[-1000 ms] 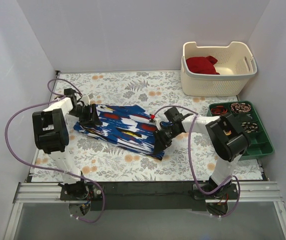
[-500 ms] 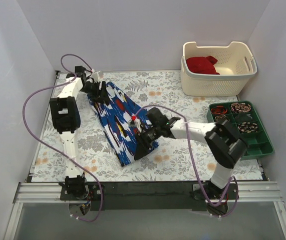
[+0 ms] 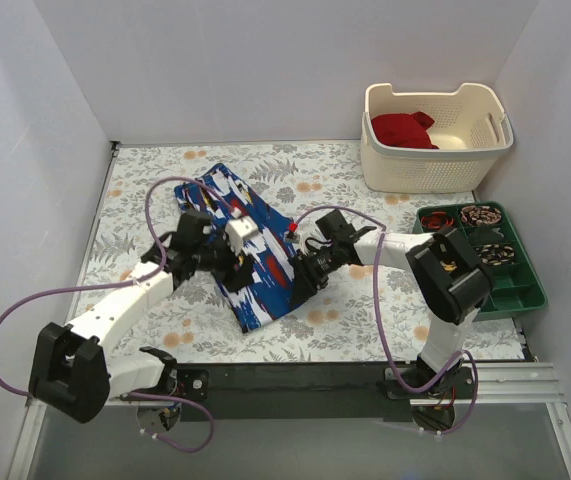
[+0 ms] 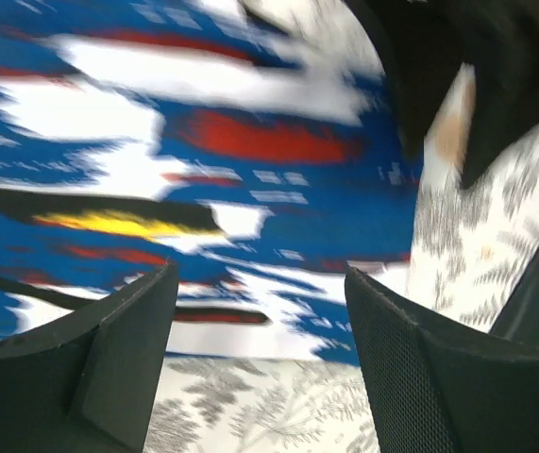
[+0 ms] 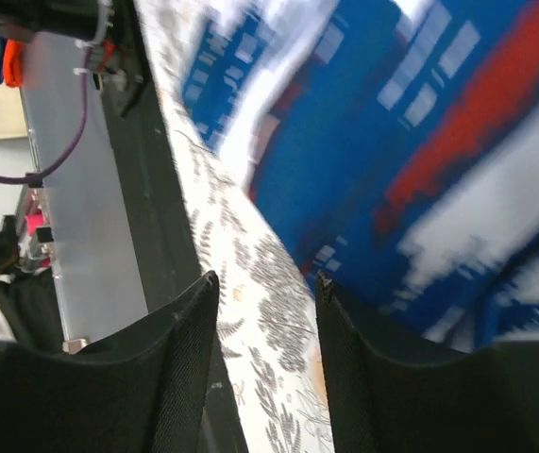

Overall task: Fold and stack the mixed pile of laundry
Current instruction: Fold the trousers at the center of the board.

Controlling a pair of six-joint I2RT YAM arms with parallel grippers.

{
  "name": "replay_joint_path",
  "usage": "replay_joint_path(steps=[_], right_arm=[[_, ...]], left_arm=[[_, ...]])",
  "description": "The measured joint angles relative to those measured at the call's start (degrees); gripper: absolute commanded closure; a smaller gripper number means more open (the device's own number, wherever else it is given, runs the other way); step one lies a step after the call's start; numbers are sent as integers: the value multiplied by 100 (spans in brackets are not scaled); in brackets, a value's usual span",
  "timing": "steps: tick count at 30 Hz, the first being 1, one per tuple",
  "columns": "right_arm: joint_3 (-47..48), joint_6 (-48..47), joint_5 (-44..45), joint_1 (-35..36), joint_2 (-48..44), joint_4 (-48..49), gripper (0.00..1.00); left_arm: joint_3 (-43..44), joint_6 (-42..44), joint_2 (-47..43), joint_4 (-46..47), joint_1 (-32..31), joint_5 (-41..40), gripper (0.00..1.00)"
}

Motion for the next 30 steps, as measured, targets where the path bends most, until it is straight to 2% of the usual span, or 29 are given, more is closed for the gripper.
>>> replay_joint_path(steps=[4, 5, 6, 9, 13, 18, 21, 23, 25, 26, 27, 29, 30], right_arm=[[-284, 87, -35, -262, 610, -52, 58], [-341, 155, -168, -343, 688, -76, 63], [-369, 201, -208, -387, 710, -98, 74], [-382, 341, -179, -396, 841, -87, 81], [-321, 588, -501, -407, 1152, -157, 81], [-302, 621, -514, -402, 1121, -197, 79], [-302, 623, -498, -409, 938, -240, 75], [-299, 625, -525, -439, 675, -249, 74], [-251, 634, -570, -522, 363, -271, 70], [-201, 632, -586, -588, 223, -291, 69], [-133, 634, -599, -664, 92, -326, 67], [15, 616, -610, -811, -90, -380, 67], [116, 597, -608, -894, -160, -424, 66]], left_arm=[[-1043, 109, -490, 291, -1458, -1091, 33], [-1204, 118, -516, 352, -1851, -1401, 34], [-1322, 122, -516, 420, -2218, -1690, 34], [-1495, 118, -466, 662, -3185, -2544, 32], [-1624, 122, -326, 1137, -4105, -3401, 31], [-1628, 146, 321, 1620, -4507, -4312, 35], [-1606, 186, 723, 1941, -4798, -4774, 44], [-1556, 203, 966, 2214, -4957, -5001, 57], [-1521, 214, 1154, 2426, -5021, -5176, 65], [-1521, 249, 1241, 2531, -5034, -5268, 82], [-1523, 278, 1292, 2597, -5034, -5327, 89], [-1541, 345, 1320, 2599, -5034, -5368, 100], [-1541, 389, 1325, 2575, -5034, -5370, 100]])
